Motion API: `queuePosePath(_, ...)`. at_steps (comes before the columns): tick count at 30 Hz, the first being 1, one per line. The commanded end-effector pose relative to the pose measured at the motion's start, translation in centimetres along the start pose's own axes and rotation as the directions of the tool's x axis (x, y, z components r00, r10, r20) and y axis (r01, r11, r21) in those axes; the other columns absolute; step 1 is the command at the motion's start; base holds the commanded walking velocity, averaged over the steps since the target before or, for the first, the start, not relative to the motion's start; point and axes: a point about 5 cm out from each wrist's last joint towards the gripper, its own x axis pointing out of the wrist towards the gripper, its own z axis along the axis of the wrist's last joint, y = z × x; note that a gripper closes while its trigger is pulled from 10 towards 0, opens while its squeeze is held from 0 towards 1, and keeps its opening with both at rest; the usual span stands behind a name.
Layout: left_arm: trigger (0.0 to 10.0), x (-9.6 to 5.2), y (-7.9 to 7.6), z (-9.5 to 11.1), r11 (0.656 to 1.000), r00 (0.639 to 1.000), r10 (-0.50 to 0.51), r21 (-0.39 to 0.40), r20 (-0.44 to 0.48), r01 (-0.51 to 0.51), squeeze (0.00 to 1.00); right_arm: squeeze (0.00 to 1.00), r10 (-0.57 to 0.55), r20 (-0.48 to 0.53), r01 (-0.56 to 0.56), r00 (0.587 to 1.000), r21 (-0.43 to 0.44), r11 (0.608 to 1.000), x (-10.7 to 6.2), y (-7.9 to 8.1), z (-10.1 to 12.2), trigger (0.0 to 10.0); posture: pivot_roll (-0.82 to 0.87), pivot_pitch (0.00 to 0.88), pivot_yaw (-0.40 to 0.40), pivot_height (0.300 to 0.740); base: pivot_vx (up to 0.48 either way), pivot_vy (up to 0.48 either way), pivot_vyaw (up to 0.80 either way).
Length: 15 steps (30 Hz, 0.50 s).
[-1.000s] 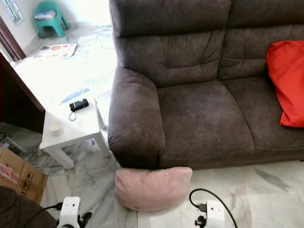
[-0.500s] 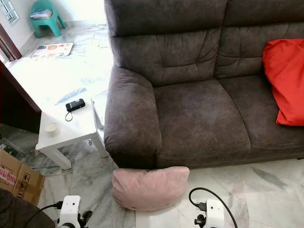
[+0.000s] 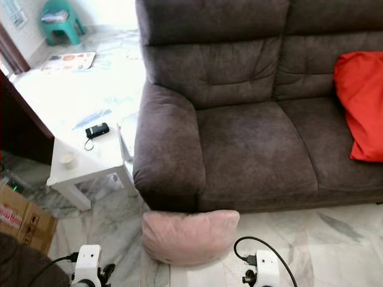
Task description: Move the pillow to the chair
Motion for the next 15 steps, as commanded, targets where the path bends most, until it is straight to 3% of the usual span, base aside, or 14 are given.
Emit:
queuePosePath(1,10.0,-0.12,0.26,-0.42,1.000,1.000,0.011,-0.008,-0.017,-0.011,0.00,0.00,0.002,-0.004,-0.002,1.000,0.008,1.000,-0.05,0.14,-0.26,10.0,0.01,0.075,0.047,0.740,0.000,0.000,0.00)
queuePosePath(15,10.0,-0.05,0.12,-0.09,1.000,1.000,0.008,-0.007,0.000,-0.008,0.00,0.00,0.004,-0.015,-0.004,1.000,0.001,1.000,-0.06,0.20,-0.44,10.0,0.01,0.077,0.045,0.740,0.000,0.000,0.00)
